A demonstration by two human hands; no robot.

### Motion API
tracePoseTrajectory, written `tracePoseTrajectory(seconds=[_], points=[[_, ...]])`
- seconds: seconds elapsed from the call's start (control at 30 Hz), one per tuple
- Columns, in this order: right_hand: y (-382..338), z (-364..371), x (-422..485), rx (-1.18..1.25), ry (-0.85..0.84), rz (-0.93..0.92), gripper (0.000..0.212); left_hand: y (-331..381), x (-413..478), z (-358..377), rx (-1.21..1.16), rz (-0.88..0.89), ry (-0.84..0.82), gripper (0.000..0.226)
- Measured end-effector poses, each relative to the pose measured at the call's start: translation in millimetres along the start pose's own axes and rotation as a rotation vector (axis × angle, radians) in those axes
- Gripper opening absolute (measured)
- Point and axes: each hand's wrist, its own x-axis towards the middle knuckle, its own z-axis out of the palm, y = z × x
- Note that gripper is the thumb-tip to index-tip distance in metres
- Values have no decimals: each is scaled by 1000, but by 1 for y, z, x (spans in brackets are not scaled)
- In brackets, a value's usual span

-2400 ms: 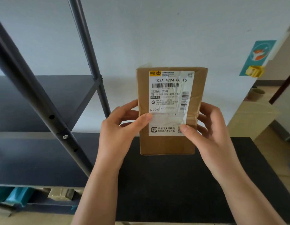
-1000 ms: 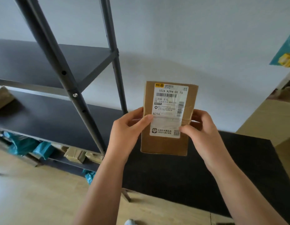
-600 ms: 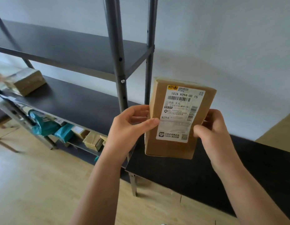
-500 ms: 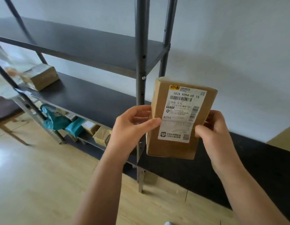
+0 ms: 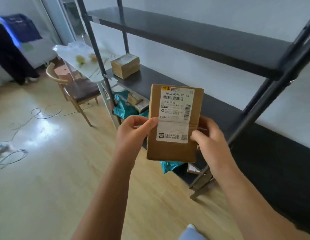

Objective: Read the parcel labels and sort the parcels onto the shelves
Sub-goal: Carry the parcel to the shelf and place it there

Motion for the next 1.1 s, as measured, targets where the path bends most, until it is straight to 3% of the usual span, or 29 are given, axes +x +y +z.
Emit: tracePoseTrajectory(seconds=[0.33,0.67,0.93,1.1], points=[[-24,146,80,-89,-128,-29,27,-11,91,-108,-40,-50,112,22],[-71,292,196,4,-214,-23,19,7,227,-205,36,-27,193,42],[-111,370,261,4,-94,-65,33,29,330,-267,1,25,161,41],[-146,407,294,76,81,-87,33,65,409,-300,7,91,13,29]])
